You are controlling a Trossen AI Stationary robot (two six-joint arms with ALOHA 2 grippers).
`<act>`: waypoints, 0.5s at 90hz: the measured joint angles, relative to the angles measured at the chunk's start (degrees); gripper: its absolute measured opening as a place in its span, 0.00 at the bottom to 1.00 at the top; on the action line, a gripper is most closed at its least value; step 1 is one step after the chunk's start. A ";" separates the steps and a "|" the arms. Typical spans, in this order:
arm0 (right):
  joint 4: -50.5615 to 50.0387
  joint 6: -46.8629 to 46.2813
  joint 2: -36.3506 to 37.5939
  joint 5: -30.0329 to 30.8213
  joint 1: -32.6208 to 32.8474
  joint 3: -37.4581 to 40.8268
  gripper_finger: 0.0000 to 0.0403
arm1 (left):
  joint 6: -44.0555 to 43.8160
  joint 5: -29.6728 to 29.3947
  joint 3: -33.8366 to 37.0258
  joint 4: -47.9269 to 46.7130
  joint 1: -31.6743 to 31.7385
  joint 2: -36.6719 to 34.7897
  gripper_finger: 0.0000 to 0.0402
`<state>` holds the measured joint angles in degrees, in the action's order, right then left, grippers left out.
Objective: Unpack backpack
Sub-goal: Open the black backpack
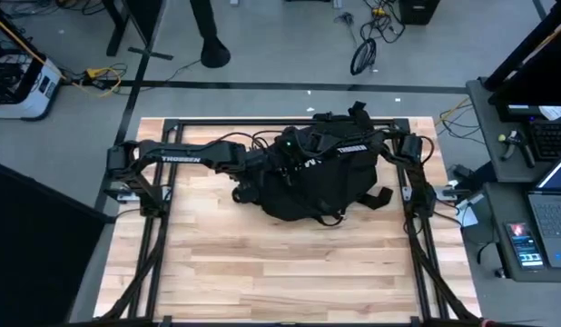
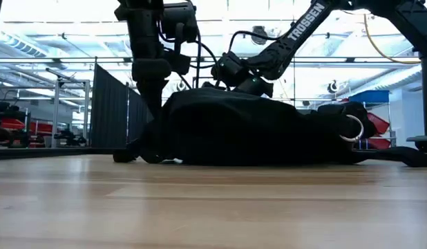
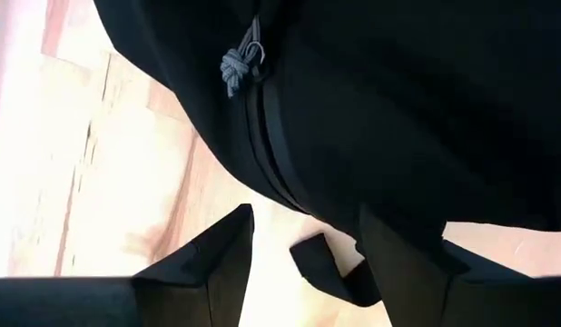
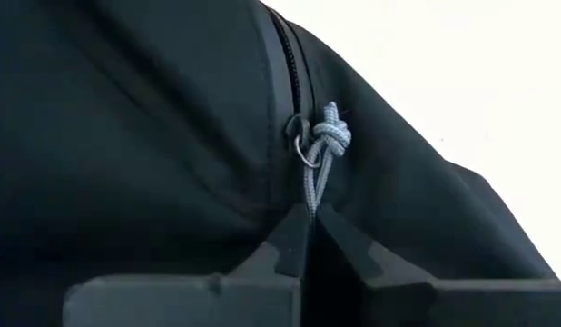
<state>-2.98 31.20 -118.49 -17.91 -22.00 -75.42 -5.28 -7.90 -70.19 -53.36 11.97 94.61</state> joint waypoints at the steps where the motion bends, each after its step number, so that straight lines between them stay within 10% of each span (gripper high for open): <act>1: -0.21 0.01 0.17 0.04 0.00 0.00 0.00 | 0.00 0.00 0.00 -0.05 0.00 0.00 0.47; 45: -22.41 9.12 8.50 6.07 -4.06 0.02 0.00 | -0.42 -0.09 5.85 2.68 -0.70 0.00 0.47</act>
<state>-25.39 40.31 -109.99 -11.84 -26.05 -75.40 -5.69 -7.99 -64.34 -50.68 11.27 94.61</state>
